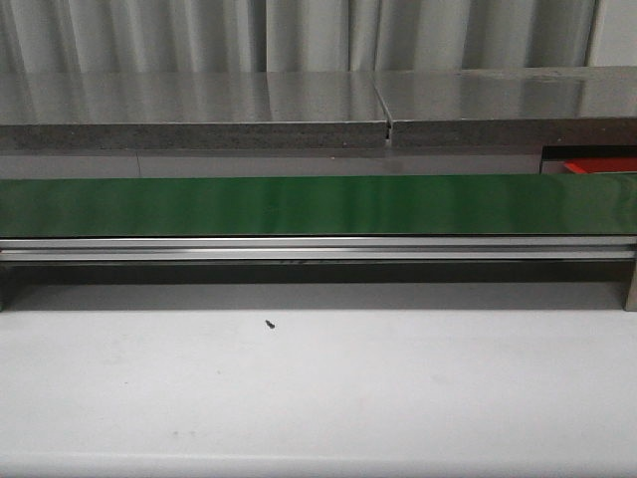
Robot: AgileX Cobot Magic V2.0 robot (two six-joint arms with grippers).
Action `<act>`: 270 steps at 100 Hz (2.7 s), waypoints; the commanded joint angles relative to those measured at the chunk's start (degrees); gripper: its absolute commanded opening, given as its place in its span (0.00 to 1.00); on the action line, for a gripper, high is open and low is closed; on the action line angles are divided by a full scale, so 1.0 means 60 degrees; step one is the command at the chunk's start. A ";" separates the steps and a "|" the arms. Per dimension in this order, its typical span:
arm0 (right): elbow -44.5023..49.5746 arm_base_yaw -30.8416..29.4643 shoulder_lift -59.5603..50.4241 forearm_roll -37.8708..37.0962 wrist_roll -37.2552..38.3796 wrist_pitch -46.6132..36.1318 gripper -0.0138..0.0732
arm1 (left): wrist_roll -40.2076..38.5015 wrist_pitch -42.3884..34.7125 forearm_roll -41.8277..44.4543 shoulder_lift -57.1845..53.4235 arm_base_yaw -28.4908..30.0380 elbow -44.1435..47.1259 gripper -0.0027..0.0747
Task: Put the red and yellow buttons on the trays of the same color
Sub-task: 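Grasp the red-capped button with the left gripper and lift it, then lower the red button onto the green belt and open the left gripper, then grasp a yellow-capped button from the table with the left gripper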
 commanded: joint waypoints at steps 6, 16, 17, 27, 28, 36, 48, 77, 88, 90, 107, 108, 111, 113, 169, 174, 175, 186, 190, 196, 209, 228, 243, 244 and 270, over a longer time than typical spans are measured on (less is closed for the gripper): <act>0.0007 0.0039 -0.0114 -0.0085 -0.0017 -0.0745 0.08 | 0.0019 -0.0233 -0.0132 -0.1405 -0.0149 -0.0277 0.01; 0.0007 0.0039 -0.0114 -0.0085 -0.0017 -0.0745 0.08 | 0.0255 -0.0056 -0.0132 -0.1856 -0.0523 -0.0507 0.01; 0.0007 0.0039 -0.0114 -0.0085 -0.0017 -0.0745 0.08 | 0.0255 -0.0052 -0.0132 -0.1881 -0.0557 -0.0539 0.01; 0.0007 0.0039 -0.0114 -0.0085 -0.0017 -0.0745 0.08 | 0.0383 0.0259 -0.0132 -0.1859 -0.1116 -0.1098 0.01; 0.0007 0.0039 -0.0114 -0.0085 -0.0017 -0.0745 0.08 | 0.0425 0.0301 -0.0132 -0.1831 -0.1192 -0.1184 0.01; 0.0007 0.0039 -0.0114 -0.0085 -0.0017 -0.0745 0.08 | 0.0479 0.0458 -0.0132 -0.1668 -0.1600 -0.1643 0.01; 0.0007 0.0039 -0.0114 -0.0085 -0.0017 -0.0745 0.08 | 0.0479 0.0459 -0.0132 -0.1279 -0.2202 -0.2316 0.01; 0.0007 0.0039 -0.0114 -0.0085 -0.0017 -0.0745 0.08 | 0.0479 0.1260 -0.0132 0.0433 -0.2986 -0.3821 0.01; 0.0007 0.0039 -0.0114 -0.0085 -0.0017 -0.0745 0.08 | 0.0479 0.1211 -0.0132 0.0867 -0.3176 -0.3981 0.01; 0.0007 0.0039 -0.0114 -0.0085 -0.0017 -0.0745 0.08 | 0.0479 0.1187 -0.0132 0.0913 -0.3203 -0.3981 0.01; 0.0007 0.0039 -0.0114 -0.0085 -0.0017 -0.0745 0.08 | 0.0479 0.1331 -0.0365 0.1184 -0.3221 -0.3981 0.01; 0.0007 0.0039 -0.0114 -0.0085 -0.0017 -0.0745 0.08 | 0.0479 0.1327 -0.0365 0.1208 -0.3221 -0.3981 0.01; 0.0007 0.0039 -0.0114 -0.0085 -0.0017 -0.0745 0.08 | 0.0479 0.1367 -0.0372 0.1228 -0.3221 -0.3981 0.01; 0.0007 0.0039 -0.0114 -0.0085 -0.0017 -0.0745 0.08 | 0.0479 0.1391 -0.0372 0.1228 -0.3221 -0.3981 0.02; 0.0007 0.0039 -0.0114 -0.0085 -0.0017 -0.0745 0.08 | 0.2178 0.1487 -0.2453 0.0610 -0.3221 -0.3981 0.87; 0.0007 0.0039 -0.0114 -0.0085 -0.0017 -0.0745 0.08 | 0.2234 0.1487 -0.2597 0.0393 -0.3221 -0.3981 0.87; 0.0007 0.0039 -0.0114 -0.0085 -0.0017 -0.0745 0.08 | 0.2234 0.1487 -0.2595 0.0363 -0.3221 -0.3981 0.87; 0.0007 0.0039 -0.0114 -0.0085 -0.0017 -0.0745 0.08 | 0.2253 0.1487 -0.2549 -0.0199 -0.3204 -0.3981 0.87; 0.0007 0.0039 -0.0114 -0.0085 -0.0017 -0.0745 0.08 | 0.2253 0.1509 -0.2428 -0.0424 -0.3185 -0.3981 0.87; 0.0007 0.0039 -0.0114 -0.0085 -0.0017 -0.0745 0.08 | 0.2253 0.1646 -0.2137 -0.0706 -0.3110 -0.3981 0.87; 0.0007 0.0039 -0.0114 -0.0085 -0.0017 -0.0745 0.08 | 0.2253 0.1989 -0.1764 -0.1331 -0.2687 -0.3717 0.87; 0.0007 0.0039 -0.0114 -0.0085 -0.0017 -0.0745 0.08 | 0.2128 0.2552 -0.0684 -0.1981 -0.1387 -0.2745 0.86; 0.0007 0.0039 -0.0114 -0.0085 -0.0017 -0.0745 0.08 | 0.1914 0.2308 -0.0532 -0.2214 -0.0202 -0.1755 0.86; 0.0007 0.0039 -0.0114 -0.0085 -0.0017 -0.0745 0.08 | 0.1889 0.2288 -0.0532 -0.2214 -0.0147 -0.1670 0.86; 0.0007 0.0039 -0.0114 -0.0085 -0.0017 -0.0745 0.08 | 0.1698 0.1156 -0.0458 -0.1882 0.1110 -0.0417 0.86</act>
